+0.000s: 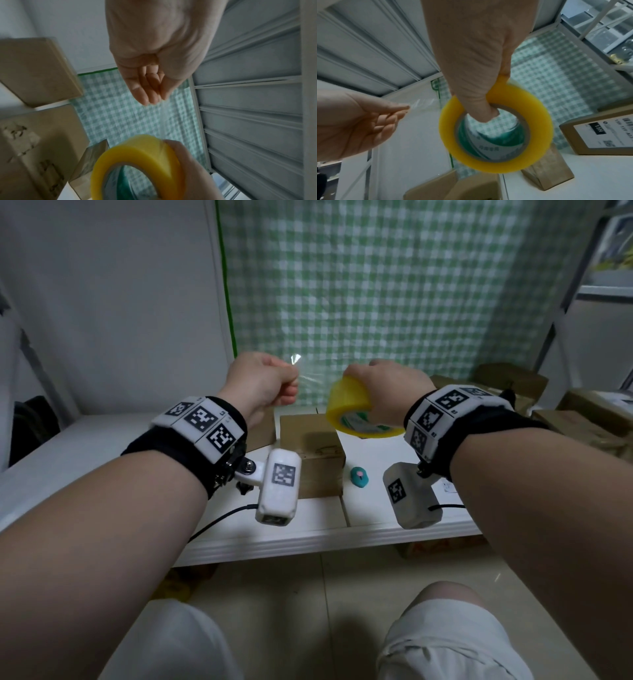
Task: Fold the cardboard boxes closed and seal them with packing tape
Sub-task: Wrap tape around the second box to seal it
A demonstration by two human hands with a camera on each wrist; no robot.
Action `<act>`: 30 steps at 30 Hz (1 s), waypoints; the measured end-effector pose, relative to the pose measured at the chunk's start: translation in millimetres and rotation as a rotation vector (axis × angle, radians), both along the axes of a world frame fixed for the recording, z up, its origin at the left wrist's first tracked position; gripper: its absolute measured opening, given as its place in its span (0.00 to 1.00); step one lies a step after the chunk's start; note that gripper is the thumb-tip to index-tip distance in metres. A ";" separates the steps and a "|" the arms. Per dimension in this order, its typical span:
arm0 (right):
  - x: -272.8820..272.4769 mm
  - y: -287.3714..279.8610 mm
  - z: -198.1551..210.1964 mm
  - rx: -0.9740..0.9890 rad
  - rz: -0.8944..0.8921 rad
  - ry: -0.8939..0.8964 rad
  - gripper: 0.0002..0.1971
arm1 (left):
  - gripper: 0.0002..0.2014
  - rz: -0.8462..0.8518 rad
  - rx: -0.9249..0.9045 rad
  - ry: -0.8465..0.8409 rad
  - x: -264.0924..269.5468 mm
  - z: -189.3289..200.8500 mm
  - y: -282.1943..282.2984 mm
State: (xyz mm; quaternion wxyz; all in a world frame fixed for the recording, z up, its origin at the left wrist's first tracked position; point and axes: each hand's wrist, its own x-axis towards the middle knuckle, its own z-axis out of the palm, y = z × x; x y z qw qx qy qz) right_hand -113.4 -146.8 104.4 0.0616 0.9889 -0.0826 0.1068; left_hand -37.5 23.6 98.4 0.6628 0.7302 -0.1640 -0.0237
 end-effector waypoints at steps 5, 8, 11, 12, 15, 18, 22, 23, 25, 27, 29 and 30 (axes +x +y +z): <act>0.3 -7.3 -3.7 0.125 -0.078 -0.174 0.28 | 0.04 0.021 -0.054 0.154 1.0 -6.3 1.8; -1.7 -11.6 -9.8 0.269 -0.145 -0.300 0.21 | 0.07 0.017 -0.069 0.234 3.7 -11.9 3.3; -3.6 -13.7 -16.0 0.390 -0.167 -0.335 0.21 | 0.09 0.004 -0.079 0.288 5.0 -15.8 4.1; -3.9 -13.3 -17.8 0.404 -0.158 -0.325 0.22 | 0.09 0.003 -0.079 0.295 5.3 -16.4 4.6; -3.3 -9.7 -23.8 0.348 -0.103 -0.264 0.27 | 0.07 0.029 -0.065 0.291 7.4 -17.2 5.3; 1.2 -7.8 -32.3 0.239 -0.077 -0.230 0.30 | 0.05 0.066 -0.021 0.244 9.1 -17.4 2.9; 9.2 -6.2 -29.4 0.129 -0.099 -0.199 0.30 | 0.04 0.098 -0.011 0.176 10.8 -18.2 0.1; 11.3 -5.8 -26.5 0.086 -0.095 -0.194 0.29 | 0.05 0.104 -0.015 0.169 11.9 -19.2 0.2; 15.2 -5.9 -19.5 -0.005 -0.083 -0.188 0.28 | 0.07 0.107 -0.028 0.172 14.9 -22.0 0.2; 18.6 -5.6 -12.2 -0.084 -0.076 -0.161 0.27 | 0.07 0.117 -0.040 0.179 17.5 -24.1 0.5; 21.2 -4.9 -7.0 -0.154 -0.089 -0.126 0.27 | 0.07 0.152 -0.061 0.174 22.2 -25.4 4.0; 21.8 -3.9 -7.3 -0.201 -0.091 -0.089 0.27 | 0.07 0.173 -0.079 0.173 25.4 -26.1 7.2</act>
